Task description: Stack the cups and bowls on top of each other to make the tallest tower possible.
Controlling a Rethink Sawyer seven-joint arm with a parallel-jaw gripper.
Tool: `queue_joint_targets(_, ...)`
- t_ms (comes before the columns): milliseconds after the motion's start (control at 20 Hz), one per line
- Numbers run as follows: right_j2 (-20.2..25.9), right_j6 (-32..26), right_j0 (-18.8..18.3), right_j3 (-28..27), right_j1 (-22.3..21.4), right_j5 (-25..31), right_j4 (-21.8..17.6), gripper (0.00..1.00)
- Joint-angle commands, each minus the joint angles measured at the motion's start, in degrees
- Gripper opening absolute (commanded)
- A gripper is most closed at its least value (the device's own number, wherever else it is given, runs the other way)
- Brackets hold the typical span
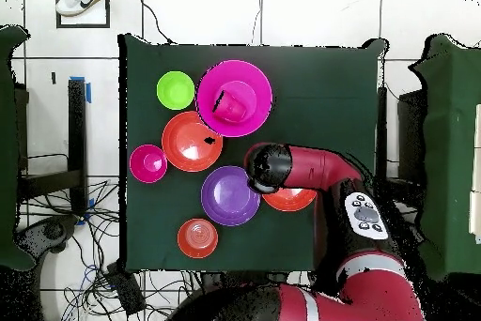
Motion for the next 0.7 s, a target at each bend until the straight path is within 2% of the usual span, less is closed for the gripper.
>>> queue_joint_targets(50, 6.80, 2.71, -0.73, -1.17, 5.63, -2.53, 2.38, 1.00)
queue_joint_targets(700, 7.47, 2.67, -1.55, -0.70, 7.31, -6.08, 1.55, 1.00)
